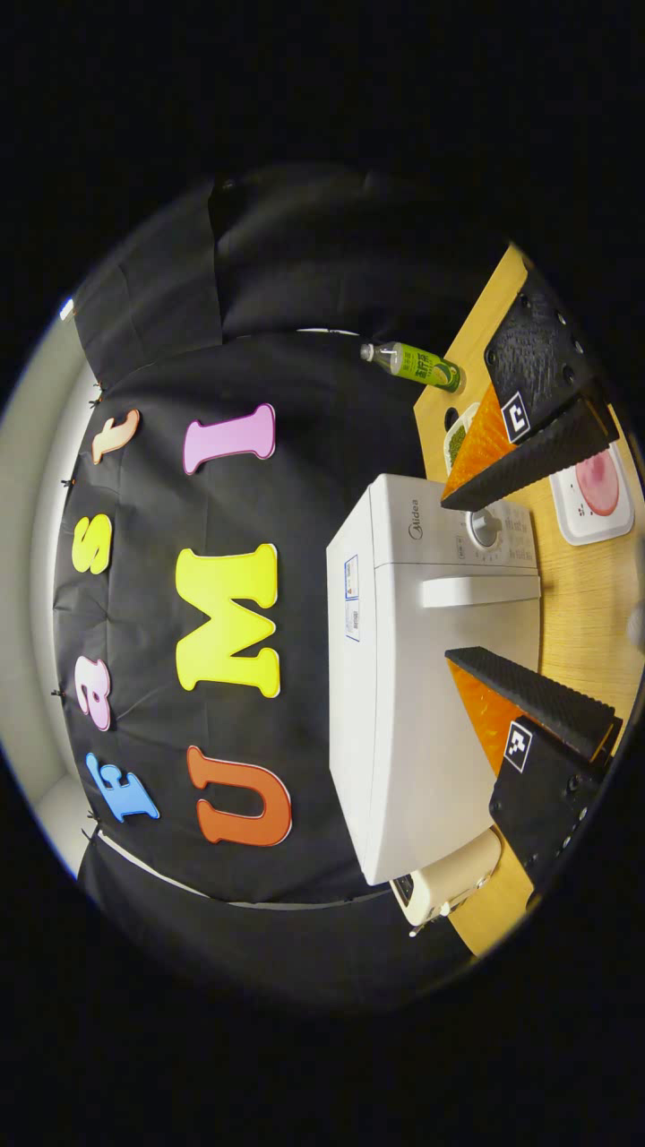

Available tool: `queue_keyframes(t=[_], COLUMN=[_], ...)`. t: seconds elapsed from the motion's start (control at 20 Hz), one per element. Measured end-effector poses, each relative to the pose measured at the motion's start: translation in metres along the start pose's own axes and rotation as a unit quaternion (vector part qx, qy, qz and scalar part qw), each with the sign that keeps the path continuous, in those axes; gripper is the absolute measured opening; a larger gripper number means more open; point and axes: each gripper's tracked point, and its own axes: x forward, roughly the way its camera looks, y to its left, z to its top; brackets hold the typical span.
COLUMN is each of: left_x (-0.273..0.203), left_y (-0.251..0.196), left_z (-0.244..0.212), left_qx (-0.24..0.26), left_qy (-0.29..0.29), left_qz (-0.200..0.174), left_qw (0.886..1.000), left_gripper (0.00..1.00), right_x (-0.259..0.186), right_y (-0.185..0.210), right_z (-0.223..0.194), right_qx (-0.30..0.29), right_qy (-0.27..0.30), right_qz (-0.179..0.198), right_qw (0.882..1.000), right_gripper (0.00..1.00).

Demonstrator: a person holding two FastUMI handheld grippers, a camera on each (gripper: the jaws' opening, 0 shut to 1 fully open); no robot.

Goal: Open the microwave oven with the left hand, put the food in, and close the microwave oven.

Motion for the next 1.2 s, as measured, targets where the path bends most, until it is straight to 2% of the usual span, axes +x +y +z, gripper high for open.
queue_keyframes(t=[0.15, 0.3, 0.35, 0.45, 0.5, 0.55, 0.6, 0.65, 0.7, 0.75, 0.8, 0.85, 0.9, 0.95, 1.05, 1.1, 1.2], left_x=[0.028, 0.043, 0.045, 0.05, 0.05, 0.052, 0.053, 0.052, 0.054, 0.051, 0.053, 0.052, 0.052, 0.05, 0.049, 0.05, 0.047], left_y=[0.006, 0.003, 0.003, 0.002, 0.003, 0.001, 0.003, 0.009, 0.005, 0.003, 0.003, 0.004, 0.005, 0.004, 0.005, 0.005, 0.003], left_z=[-0.019, -0.031, -0.035, -0.045, -0.046, -0.047, -0.049, -0.048, -0.05, -0.049, -0.05, -0.05, -0.051, -0.051, -0.051, -0.05, -0.05], left_qx=[-0.003, -0.013, -0.009, -0.001, 0.001, 0.001, 0.005, 0.013, 0.013, 0.013, 0.016, 0.02, 0.018, 0.017, 0.019, 0.016, 0.01], left_qy=[0.011, 0.014, 0.021, 0.03, 0.03, 0.032, 0.034, 0.032, 0.032, 0.031, 0.032, 0.032, 0.033, 0.034, 0.033, 0.033, 0.036], left_qz=[0.012, 0.008, 0.012, 0.013, 0.014, 0.011, 0.016, 0.027, 0.02, 0.017, 0.013, 0.013, 0.014, 0.013, 0.012, 0.007, -0.001], left_qw=[1.0, 1.0, 1.0, 0.999, 0.999, 0.999, 0.999, 0.999, 0.999, 0.999, 0.999, 0.999, 0.999, 0.999, 0.999, 0.999, 0.999], left_gripper=[0.96, 0.86, 0.84, 0.79, 0.71, 0.68, 0.54, 0.47, 0.39, 0.35, 0.29, 0.15, 0.2, 0.2, 0.16, 0.11, 0.11], right_x=[0.002, 0.005, 0.006, 0.007, 0.007, 0.006, 0.005, 0.005, 0.004, 0.002, 0.001, -0.001, -0.001, -0.002, -0.004, -0.006, -0.009], right_y=[-0.005, -0.009, -0.009, -0.009, -0.009, -0.009, -0.009, -0.008, -0.007, -0.005, -0.005, -0.004, -0.004, -0.002, 0.002, 0.003, 0.007], right_z=[-0.012, -0.016, -0.017, -0.021, -0.021, -0.021, -0.022, -0.022, -0.024, -0.024, -0.023, -0.023, -0.024, -0.023, -0.022, -0.02, -0.017], right_qx=[-0.002, -0.006, -0.005, -0.005, -0.004, -0.005, -0.007, -0.01, -0.011, -0.009, -0.007, -0.008, -0.009, -0.011, -0.017, -0.015, -0.012], right_qy=[0.019, 0.03, 0.032, 0.038, 0.039, 0.039, 0.039, 0.04, 0.043, 0.044, 0.045, 0.045, 0.046, 0.047, 0.049, 0.048, 0.045], right_qz=[-0.011, -0.018, -0.019, -0.021, -0.022, -0.021, -0.022, -0.022, -0.02, -0.019, -0.019, -0.019, -0.02, -0.018, -0.016, -0.015, -0.014], right_qw=[1.0, 0.999, 0.999, 0.999, 0.999, 0.999, 0.999, 0.999, 0.999, 0.999, 0.999, 0.999, 0.999, 0.999, 0.998, 0.999, 0.999], right_gripper=[0.96, 0.96, 1.0, 1.0, 1.0, 1.0, 1.0, 0.96, 1.0, 0.96, 1.0, 1.0, 1.0, 1.0, 0.96, 0.96, 1.0])
